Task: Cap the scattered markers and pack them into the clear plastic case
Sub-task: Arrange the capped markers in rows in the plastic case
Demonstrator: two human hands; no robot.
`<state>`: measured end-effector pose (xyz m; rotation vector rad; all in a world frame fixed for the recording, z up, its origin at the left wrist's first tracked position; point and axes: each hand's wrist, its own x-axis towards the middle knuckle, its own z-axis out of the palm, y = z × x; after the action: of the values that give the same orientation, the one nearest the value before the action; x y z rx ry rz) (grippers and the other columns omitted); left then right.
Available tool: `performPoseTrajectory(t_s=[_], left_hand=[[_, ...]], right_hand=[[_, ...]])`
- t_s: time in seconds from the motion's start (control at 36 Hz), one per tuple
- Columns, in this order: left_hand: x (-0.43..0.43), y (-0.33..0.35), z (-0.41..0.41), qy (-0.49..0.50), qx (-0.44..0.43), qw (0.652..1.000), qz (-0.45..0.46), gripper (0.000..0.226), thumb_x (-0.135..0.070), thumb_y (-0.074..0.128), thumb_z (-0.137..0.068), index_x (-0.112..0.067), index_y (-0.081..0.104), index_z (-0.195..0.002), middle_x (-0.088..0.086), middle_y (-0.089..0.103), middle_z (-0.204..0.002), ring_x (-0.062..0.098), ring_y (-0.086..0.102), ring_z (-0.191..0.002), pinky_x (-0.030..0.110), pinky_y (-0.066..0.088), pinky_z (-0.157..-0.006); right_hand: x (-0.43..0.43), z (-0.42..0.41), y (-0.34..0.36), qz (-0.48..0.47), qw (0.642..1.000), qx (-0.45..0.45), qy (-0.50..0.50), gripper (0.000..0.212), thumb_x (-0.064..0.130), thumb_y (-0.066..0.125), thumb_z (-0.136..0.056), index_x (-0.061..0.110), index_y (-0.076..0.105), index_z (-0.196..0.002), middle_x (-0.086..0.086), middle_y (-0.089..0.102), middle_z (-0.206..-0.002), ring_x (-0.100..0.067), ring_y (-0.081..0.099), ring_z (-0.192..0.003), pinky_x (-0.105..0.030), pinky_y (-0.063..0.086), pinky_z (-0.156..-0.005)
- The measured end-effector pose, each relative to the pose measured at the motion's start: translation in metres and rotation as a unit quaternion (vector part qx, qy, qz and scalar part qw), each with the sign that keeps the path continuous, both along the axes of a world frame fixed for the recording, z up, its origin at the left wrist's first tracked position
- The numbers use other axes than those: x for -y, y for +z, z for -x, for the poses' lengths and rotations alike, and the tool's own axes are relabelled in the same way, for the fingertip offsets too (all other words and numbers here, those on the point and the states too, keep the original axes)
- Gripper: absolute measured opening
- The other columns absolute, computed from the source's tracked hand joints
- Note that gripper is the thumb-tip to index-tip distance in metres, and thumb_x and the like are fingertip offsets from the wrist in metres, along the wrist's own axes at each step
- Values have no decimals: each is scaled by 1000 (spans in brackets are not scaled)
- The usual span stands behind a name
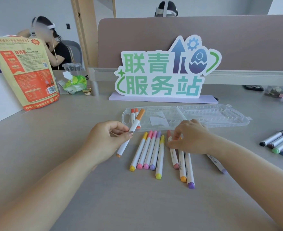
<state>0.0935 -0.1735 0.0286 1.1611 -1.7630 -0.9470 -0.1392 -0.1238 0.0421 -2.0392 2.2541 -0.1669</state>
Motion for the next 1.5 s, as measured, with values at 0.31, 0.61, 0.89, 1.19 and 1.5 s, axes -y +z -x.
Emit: performPoseTrajectory(t_s=[0.31, 0.61, 0.89, 1.19, 1.5], left_hand=[[-2, 4, -1, 0, -15, 1000, -25, 6, -20, 76, -78, -19, 71, -82, 4, 69, -81, 9, 59, -68, 34, 53, -78], [25, 18, 7, 16, -40, 997, -69, 7, -16, 73, -82, -12, 69, -87, 4, 69, -82, 17, 64, -77, 32, 55, -79], [93, 19, 64, 53, 91, 993, -51, 16, -29, 74, -78, -20, 64, -70, -4, 67, -80, 21, 66, -88, 35, 53, -85], [108, 3, 74, 87, 259, 961, 32, 29, -45, 67, -80, -17, 67, -78, -7, 65, -80, 17, 59, -81, 26, 39, -63], [110, -4, 70, 61, 221, 972, 53, 19, -47, 61, -84, -31, 57, -94, -12, 57, -93, 12, 58, -78, 26, 43, -64]], right_hand=[[-1, -10, -4, 75, 996, -45, -14, 40, 45, 50, -84, 17, 42, -57, 2, 49, -76, -19, 47, -90, -31, 41, -78], [20, 2, 25, 51, 966, 245, -68, 40, 34, 54, -89, -4, 61, -79, -14, 56, -74, -17, 43, -61, -23, 32, -51], [85, -2, 15, 28, 943, 320, -89, 29, 33, 58, -90, 9, 65, -76, -4, 61, -72, -16, 53, -67, -26, 44, -65], [124, -12, 6, 30, 954, 281, -98, 35, 33, 60, -89, 0, 69, -87, -9, 57, -75, -17, 46, -61, -25, 36, -57], [125, -6, -3, 45, 958, 270, -90, 43, 38, 58, -90, -3, 68, -80, -11, 58, -74, -19, 48, -64, -24, 36, -54]])
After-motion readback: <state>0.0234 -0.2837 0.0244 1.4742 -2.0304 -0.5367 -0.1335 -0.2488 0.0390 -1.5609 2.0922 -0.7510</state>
